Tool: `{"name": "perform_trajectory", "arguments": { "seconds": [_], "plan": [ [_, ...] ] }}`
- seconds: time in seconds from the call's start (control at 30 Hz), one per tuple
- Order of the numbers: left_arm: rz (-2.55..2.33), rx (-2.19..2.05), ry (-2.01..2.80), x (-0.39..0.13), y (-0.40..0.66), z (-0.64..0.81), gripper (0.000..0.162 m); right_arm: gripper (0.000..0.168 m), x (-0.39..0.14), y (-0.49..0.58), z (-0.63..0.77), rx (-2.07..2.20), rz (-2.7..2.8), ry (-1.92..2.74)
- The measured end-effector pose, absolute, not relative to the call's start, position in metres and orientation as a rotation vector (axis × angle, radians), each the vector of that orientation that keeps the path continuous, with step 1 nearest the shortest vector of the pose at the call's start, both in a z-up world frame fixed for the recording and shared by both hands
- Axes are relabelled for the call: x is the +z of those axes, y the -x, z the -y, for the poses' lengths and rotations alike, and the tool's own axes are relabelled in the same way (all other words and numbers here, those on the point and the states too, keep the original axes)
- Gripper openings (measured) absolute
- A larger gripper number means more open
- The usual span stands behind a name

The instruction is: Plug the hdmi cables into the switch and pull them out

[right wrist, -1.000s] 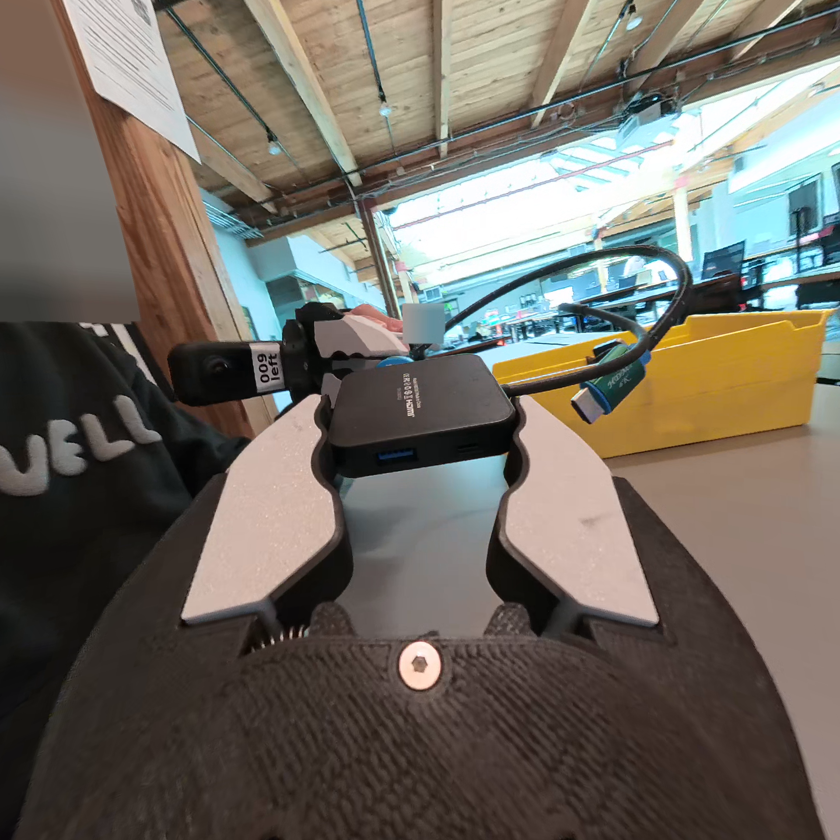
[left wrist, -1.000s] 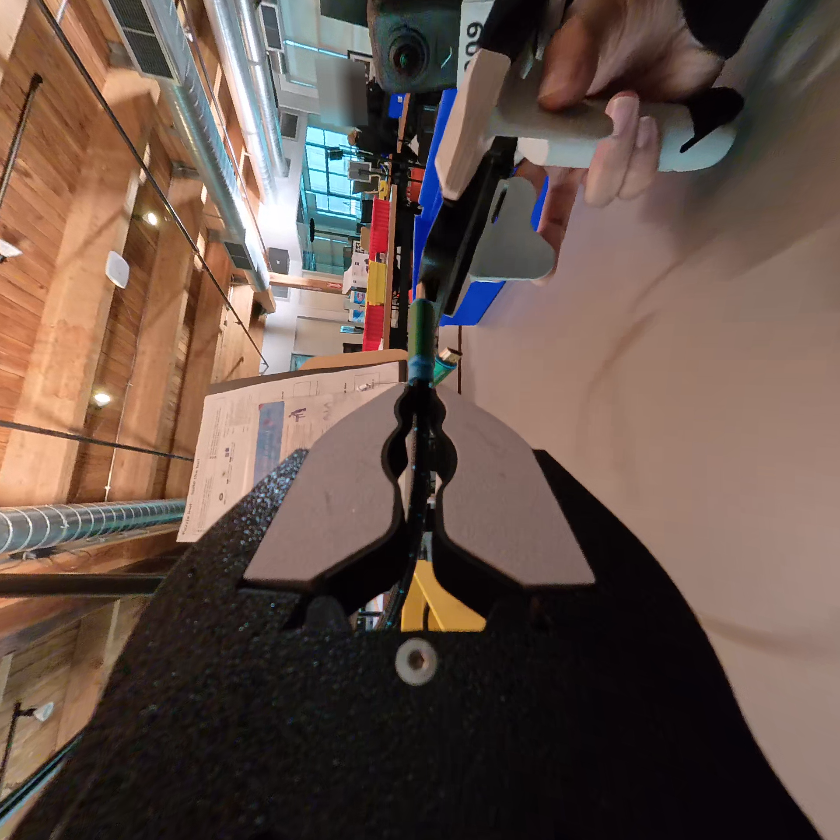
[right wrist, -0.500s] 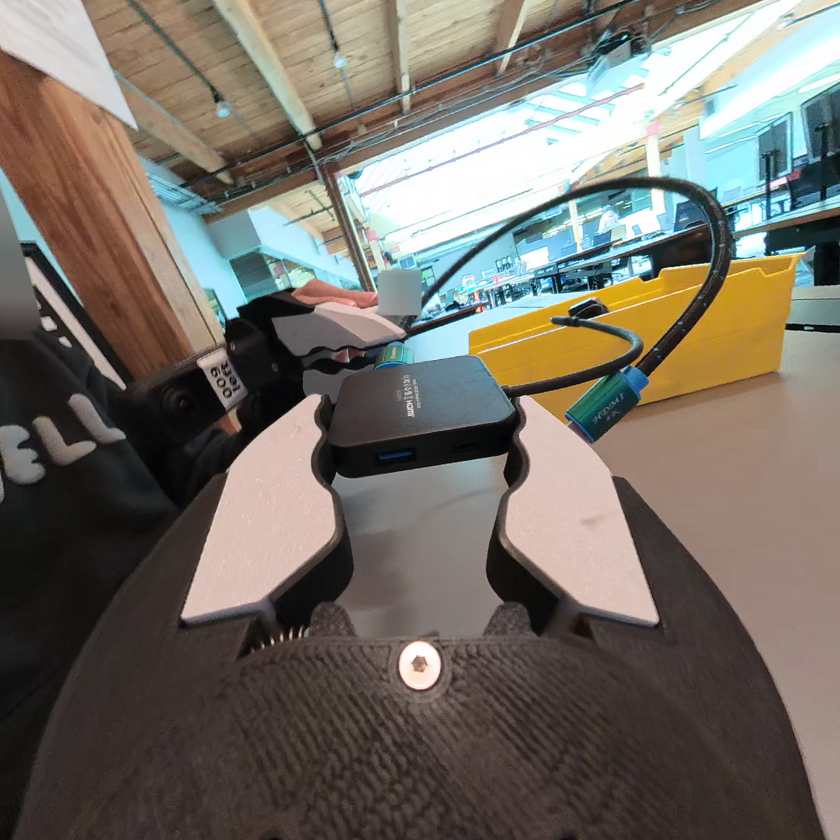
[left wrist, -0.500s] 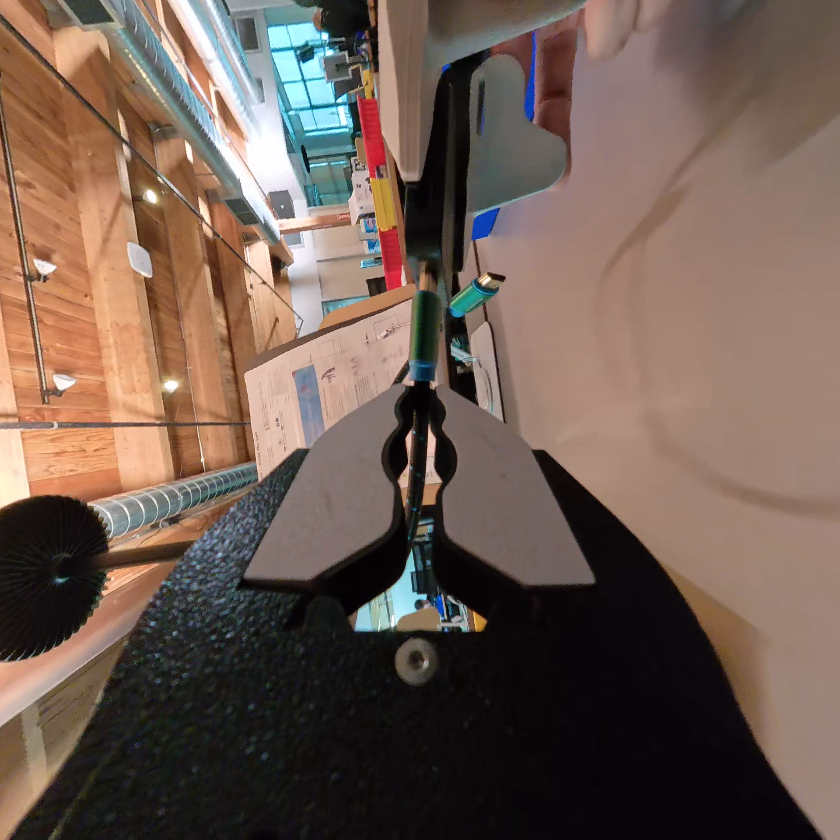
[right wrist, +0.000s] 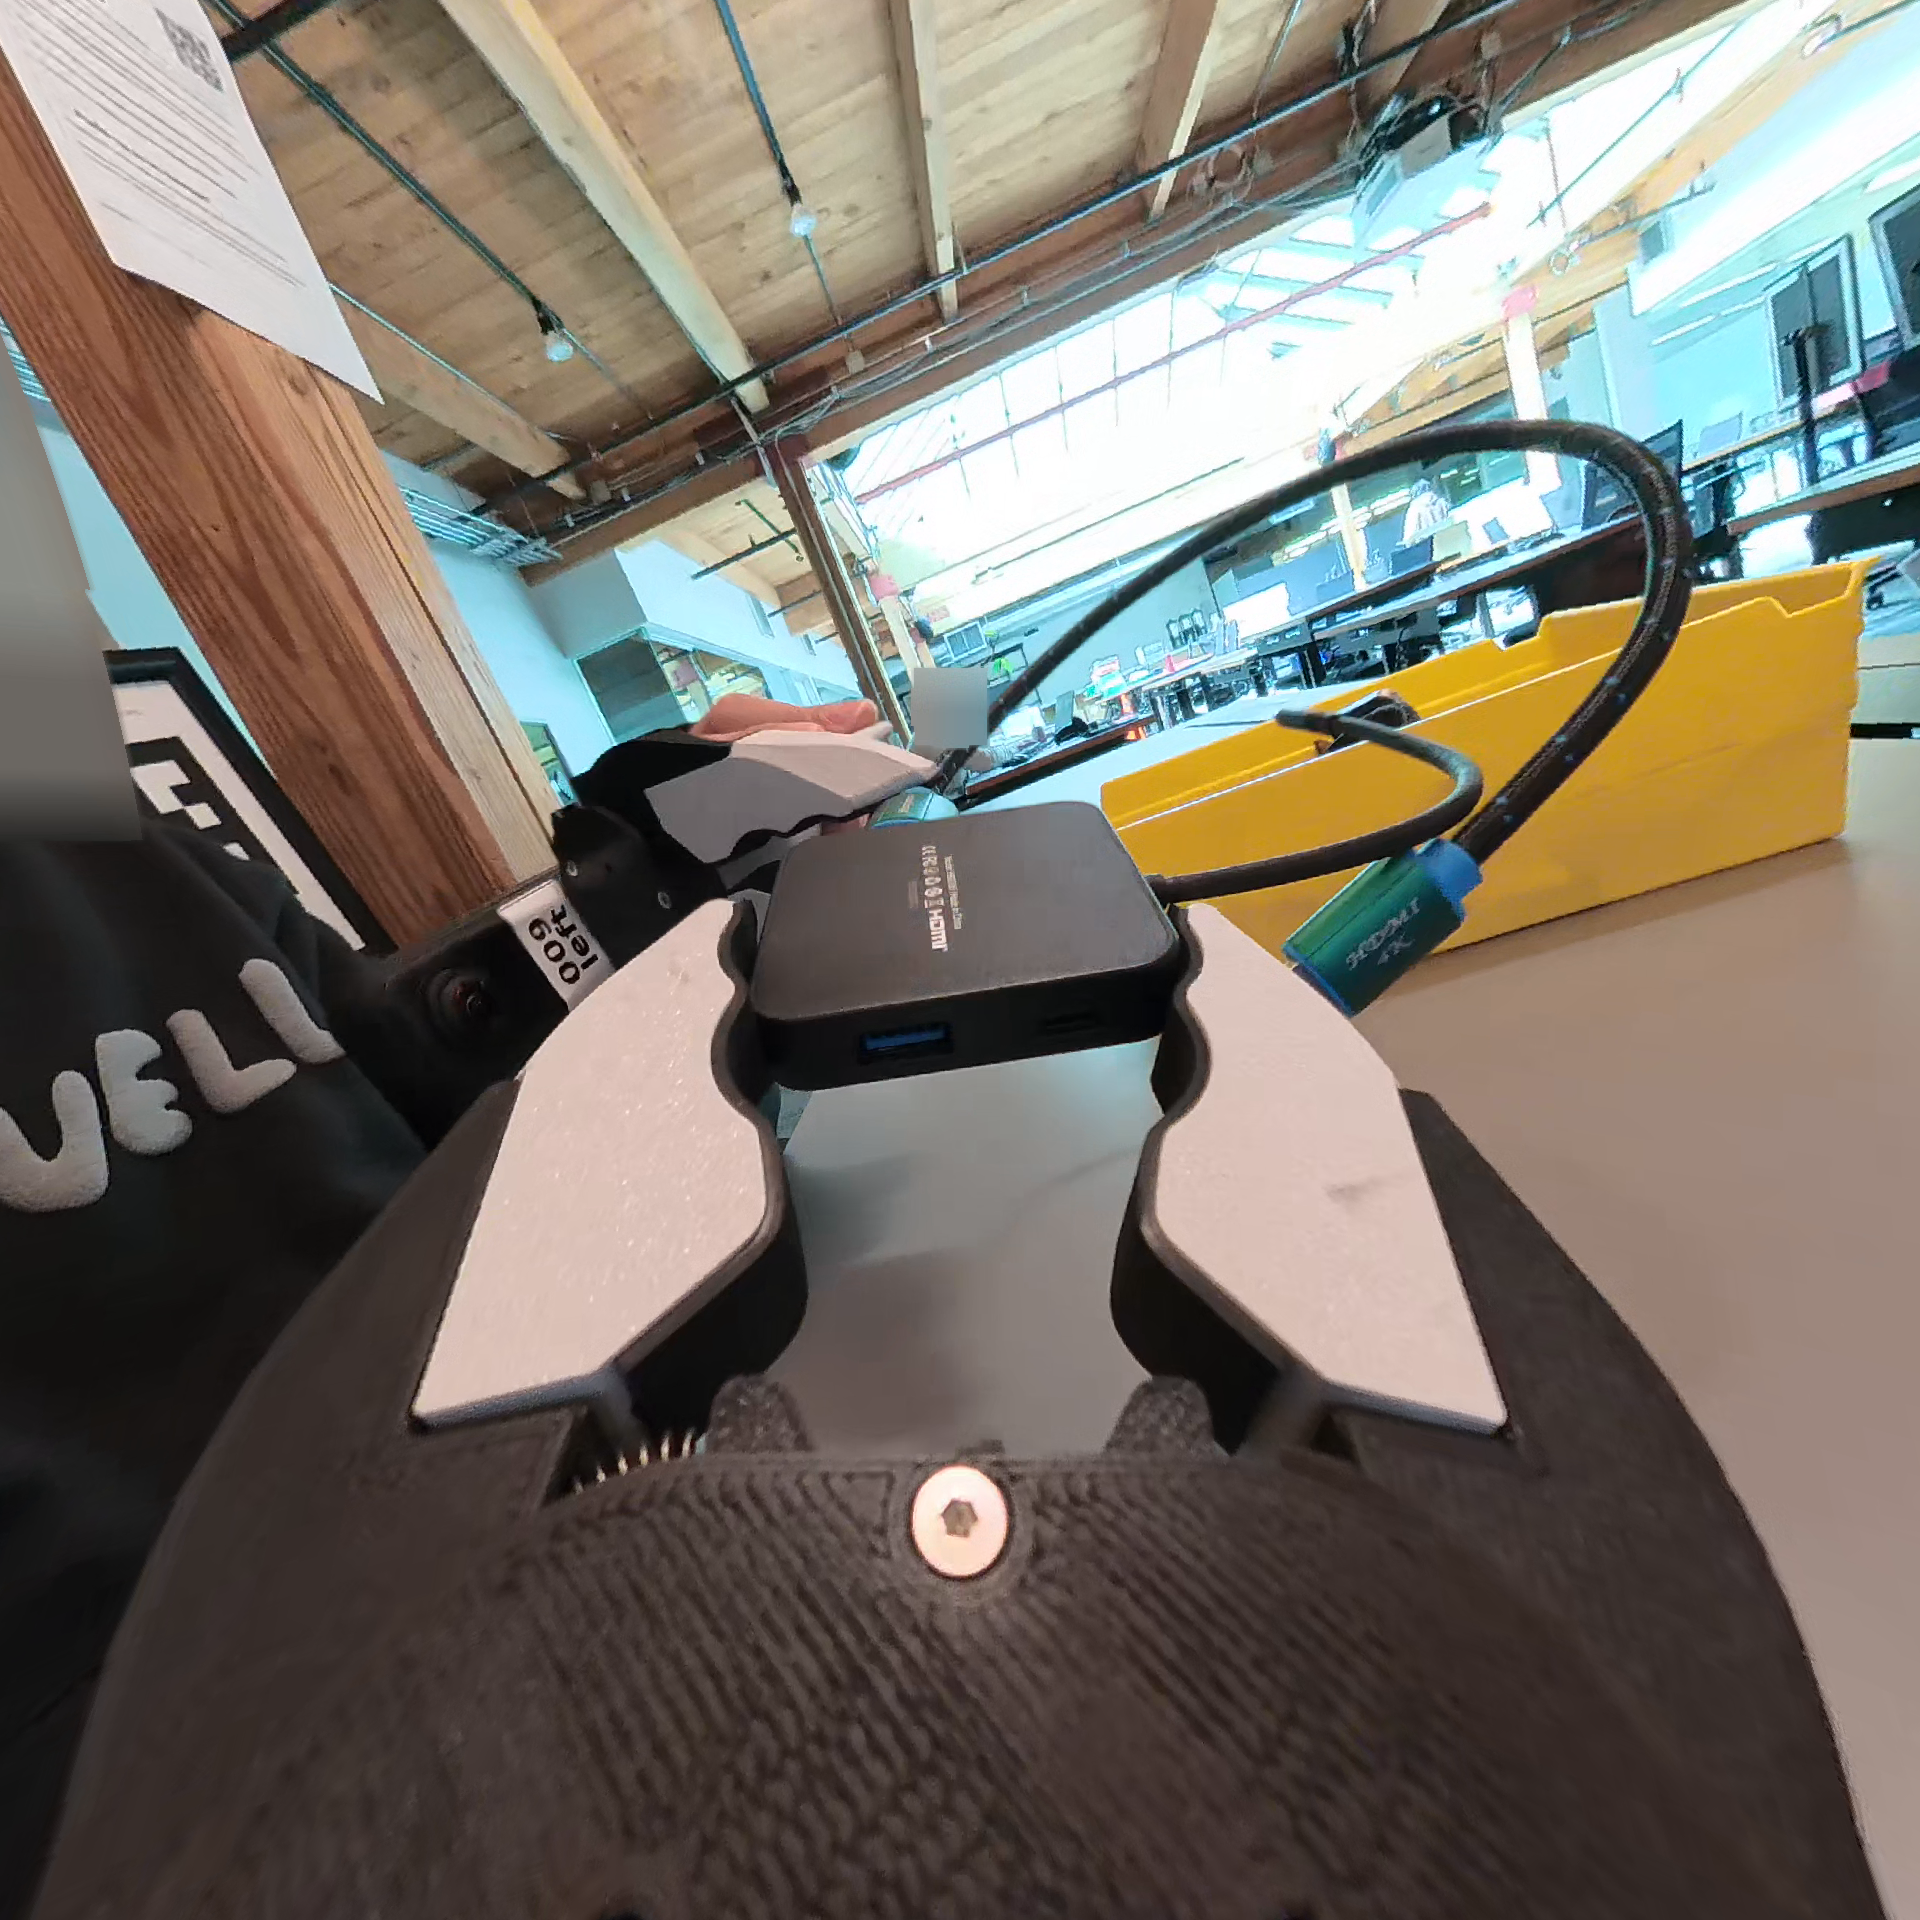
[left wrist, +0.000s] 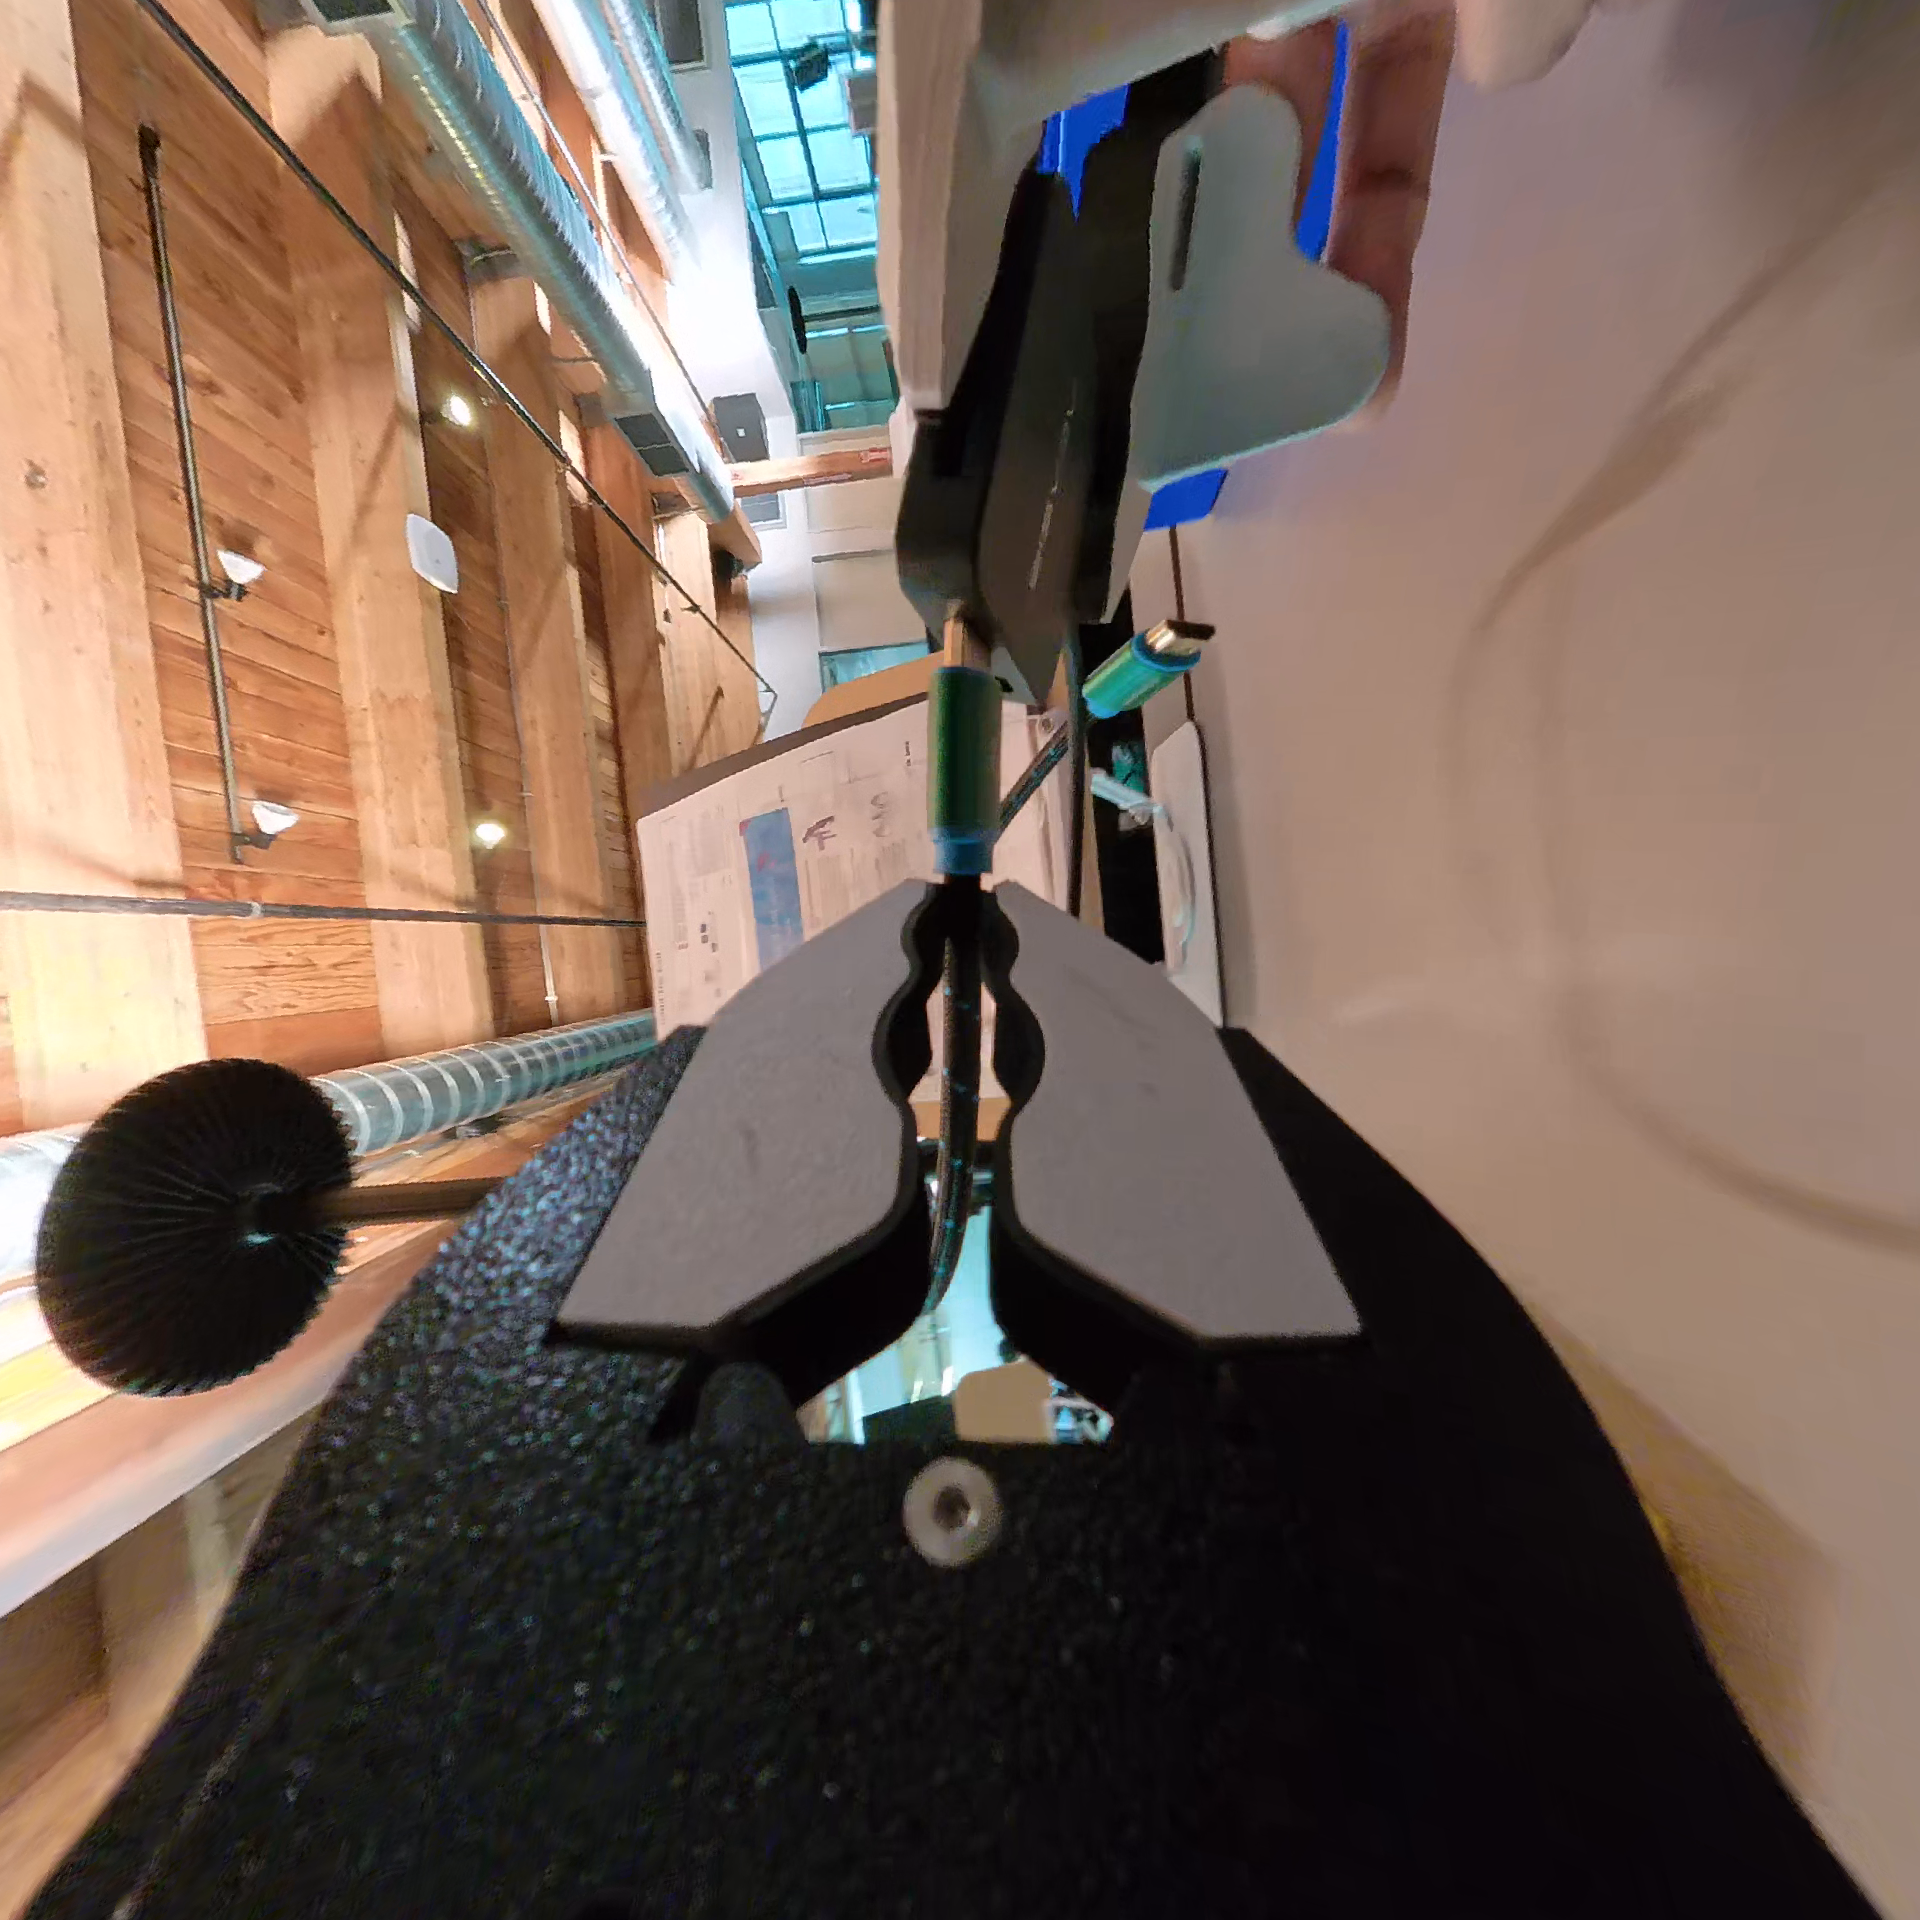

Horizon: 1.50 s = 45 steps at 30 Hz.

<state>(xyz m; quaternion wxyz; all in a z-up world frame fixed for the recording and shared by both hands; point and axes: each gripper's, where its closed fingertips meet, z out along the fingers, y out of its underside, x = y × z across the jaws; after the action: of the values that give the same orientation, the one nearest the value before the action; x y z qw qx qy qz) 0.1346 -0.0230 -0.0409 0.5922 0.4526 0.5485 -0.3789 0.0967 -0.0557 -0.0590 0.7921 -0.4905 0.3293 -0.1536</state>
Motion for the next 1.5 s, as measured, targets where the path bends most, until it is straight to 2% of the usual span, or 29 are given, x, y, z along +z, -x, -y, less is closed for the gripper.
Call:
{"name": "perform_trajectory", "arguments": {
  "seconds": [0.47, 1.07, 1.5],
  "plan": [
    [-1.224, -0.692, -1.025, -0.044, -0.146, 0.025, 0.006, 0.074, -0.067, -0.104, 0.055, -0.348, -0.766, 1.088],
    [-1.267, -0.684, -0.995, -0.048, -0.151, 0.026, 0.005, 0.074, -0.067, -0.111, 0.063, -0.394, -0.812, 1.058],
    [-1.247, -0.723, -0.978, -0.042, -0.143, 0.025, 0.006, 0.075, -0.064, -0.108, 0.062, -0.252, -0.802, 0.982]
  ]
}}
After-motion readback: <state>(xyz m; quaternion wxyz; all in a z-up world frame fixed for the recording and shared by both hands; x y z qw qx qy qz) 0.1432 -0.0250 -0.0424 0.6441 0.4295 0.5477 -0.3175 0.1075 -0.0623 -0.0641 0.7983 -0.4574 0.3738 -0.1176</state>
